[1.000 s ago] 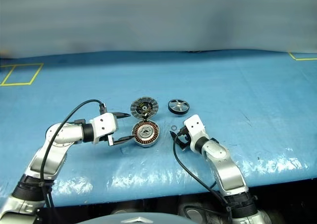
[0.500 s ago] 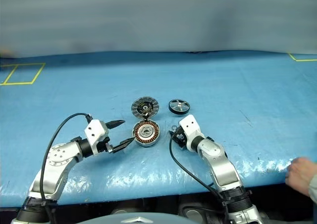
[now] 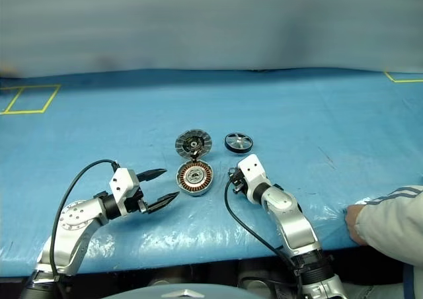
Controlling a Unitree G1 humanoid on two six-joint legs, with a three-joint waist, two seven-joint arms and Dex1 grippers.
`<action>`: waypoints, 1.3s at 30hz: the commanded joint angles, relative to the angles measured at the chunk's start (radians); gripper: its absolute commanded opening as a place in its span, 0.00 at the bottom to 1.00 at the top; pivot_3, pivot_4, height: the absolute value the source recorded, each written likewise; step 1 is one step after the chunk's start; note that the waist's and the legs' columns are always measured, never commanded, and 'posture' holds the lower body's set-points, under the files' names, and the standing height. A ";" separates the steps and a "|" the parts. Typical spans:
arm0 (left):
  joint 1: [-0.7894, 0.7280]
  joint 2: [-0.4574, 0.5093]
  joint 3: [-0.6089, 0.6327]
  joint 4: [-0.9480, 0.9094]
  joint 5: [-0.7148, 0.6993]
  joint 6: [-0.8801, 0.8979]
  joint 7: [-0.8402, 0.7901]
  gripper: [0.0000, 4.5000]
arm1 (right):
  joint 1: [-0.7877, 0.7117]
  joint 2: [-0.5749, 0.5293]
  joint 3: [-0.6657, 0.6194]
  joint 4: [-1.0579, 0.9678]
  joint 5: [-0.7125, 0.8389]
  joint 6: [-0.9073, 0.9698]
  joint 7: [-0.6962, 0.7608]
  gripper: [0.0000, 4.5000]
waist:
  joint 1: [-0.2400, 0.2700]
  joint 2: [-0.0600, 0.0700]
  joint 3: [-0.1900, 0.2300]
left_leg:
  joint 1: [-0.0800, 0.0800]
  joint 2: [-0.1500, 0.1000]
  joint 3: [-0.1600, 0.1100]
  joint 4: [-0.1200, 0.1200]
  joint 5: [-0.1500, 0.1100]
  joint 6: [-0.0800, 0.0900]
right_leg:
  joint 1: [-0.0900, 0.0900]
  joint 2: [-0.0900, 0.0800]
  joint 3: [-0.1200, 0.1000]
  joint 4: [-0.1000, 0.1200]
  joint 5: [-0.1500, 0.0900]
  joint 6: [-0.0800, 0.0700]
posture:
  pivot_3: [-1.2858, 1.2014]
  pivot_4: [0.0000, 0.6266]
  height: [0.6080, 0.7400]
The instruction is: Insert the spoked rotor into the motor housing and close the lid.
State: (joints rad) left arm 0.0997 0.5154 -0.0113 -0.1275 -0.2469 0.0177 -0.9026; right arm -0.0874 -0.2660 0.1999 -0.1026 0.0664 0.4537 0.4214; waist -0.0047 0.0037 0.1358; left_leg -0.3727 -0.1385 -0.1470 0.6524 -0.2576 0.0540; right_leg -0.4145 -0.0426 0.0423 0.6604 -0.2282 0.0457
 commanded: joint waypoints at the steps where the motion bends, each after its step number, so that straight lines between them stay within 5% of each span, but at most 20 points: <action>1: -0.003 0.001 -0.005 -0.012 -0.030 0.002 -0.015 0.90 | 0.020 -0.001 -0.010 -0.004 0.012 0.018 0.007 0.31 | 0.002 0.000 0.000 | 0.000 0.000 0.000 0.000 0.000 0.000 | 0.000 0.000 0.000 0.000 0.000 0.000 | 0.52 0.24 1.00; 4: -0.010 -0.025 -0.004 -0.002 -0.062 -0.014 -0.028 0.90 | 0.023 -0.004 -0.016 -0.018 0.015 0.016 0.005 0.17 | 0.005 0.000 0.000 | 0.000 0.000 0.000 0.000 0.000 0.000 | 0.000 0.000 0.000 0.000 0.000 0.000 | 0.52 0.24 1.00; 19: -0.028 0.001 -0.042 0.023 -0.054 -0.072 -0.098 0.90 | -0.077 -0.016 0.057 -0.205 0.040 0.039 0.086 0.16 | -0.002 0.001 0.000 | -0.002 0.001 0.000 -0.002 0.000 0.000 | -0.001 0.001 0.000 -0.001 0.000 0.000 | 0.52 0.24 1.00; 39: 0.032 0.003 -0.012 0.091 -0.037 -0.182 -0.048 0.90 | -0.160 0.043 0.218 -0.077 0.011 0.016 0.154 0.16 | -0.003 0.000 0.000 | -0.004 0.002 0.000 -0.004 0.002 -0.001 | -0.006 0.001 0.000 -0.002 -0.001 -0.002 | 0.52 0.24 1.00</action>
State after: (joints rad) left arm 0.1308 0.5166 -0.0431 -0.0342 -0.2833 -0.1435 -0.9579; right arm -0.2418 -0.2286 0.4179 -0.1616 0.0776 0.4880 0.5693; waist -0.0078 0.0042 0.1363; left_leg -0.3767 -0.1367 -0.1468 0.6484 -0.2555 0.0527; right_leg -0.4205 -0.0415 0.0423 0.6582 -0.2290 0.0442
